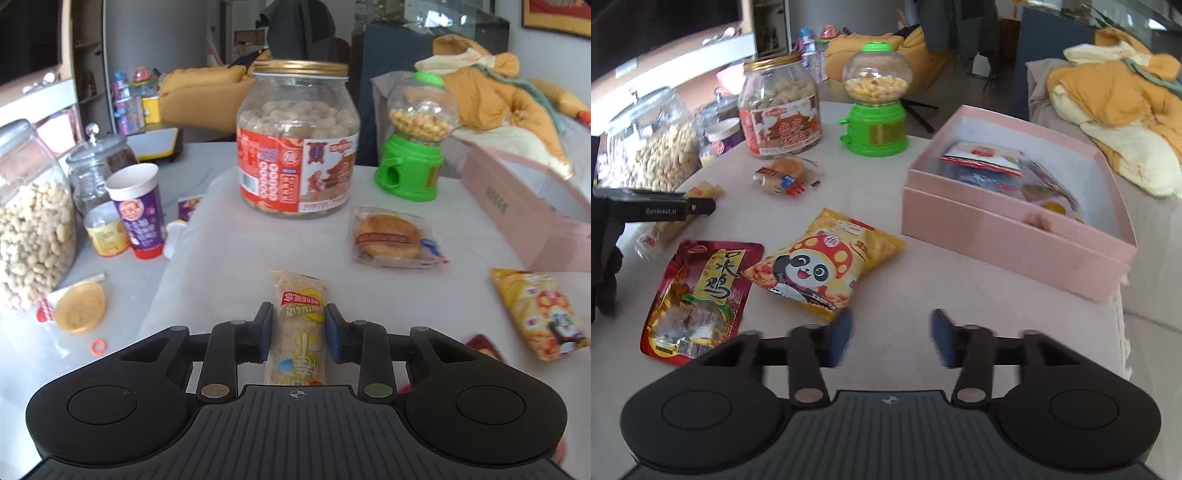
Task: Organize snacks
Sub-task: 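Grasp rice stick packet with left tool while right grasps panda chips bag, then drop rice sticks in pink box with left tool while right drops chips bag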
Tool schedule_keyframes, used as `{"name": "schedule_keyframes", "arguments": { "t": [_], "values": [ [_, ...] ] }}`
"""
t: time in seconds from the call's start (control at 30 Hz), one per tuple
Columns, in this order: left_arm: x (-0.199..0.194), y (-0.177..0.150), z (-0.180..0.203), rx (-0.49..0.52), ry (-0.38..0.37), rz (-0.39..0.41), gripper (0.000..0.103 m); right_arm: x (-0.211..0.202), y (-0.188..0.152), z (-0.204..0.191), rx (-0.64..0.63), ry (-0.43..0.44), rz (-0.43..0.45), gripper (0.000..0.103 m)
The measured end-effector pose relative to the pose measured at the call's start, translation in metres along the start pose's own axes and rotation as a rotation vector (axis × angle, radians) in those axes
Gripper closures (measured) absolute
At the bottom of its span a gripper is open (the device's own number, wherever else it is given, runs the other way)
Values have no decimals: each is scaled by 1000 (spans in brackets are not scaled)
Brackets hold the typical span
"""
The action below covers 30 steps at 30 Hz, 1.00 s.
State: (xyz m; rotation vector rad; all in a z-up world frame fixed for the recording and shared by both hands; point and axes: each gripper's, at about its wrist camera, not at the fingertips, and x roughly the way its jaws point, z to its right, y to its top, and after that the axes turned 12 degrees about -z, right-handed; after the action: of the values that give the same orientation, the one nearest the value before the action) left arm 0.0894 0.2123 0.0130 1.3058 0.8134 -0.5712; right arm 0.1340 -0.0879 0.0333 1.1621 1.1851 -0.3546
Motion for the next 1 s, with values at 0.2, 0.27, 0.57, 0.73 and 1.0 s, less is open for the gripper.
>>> {"name": "schedule_keyframes", "arguments": {
  "t": [0.2,0.27,0.57,0.73,1.0],
  "values": [
    [-47,-14,8,-57,-35,103,70,29,31,-13,129,119,-5,26],
    [-62,-16,16,-50,-53,109,70,43,48,-20,169,139,-23,26],
    [-108,-30,60,24,-207,119,72,42,40,-42,23,74,-60,43],
    [-129,-17,91,95,-229,173,73,-4,1,-10,6,31,-22,60],
    [-139,66,159,144,-393,275,73,-55,-40,27,-32,-28,55,68]
  ]
}}
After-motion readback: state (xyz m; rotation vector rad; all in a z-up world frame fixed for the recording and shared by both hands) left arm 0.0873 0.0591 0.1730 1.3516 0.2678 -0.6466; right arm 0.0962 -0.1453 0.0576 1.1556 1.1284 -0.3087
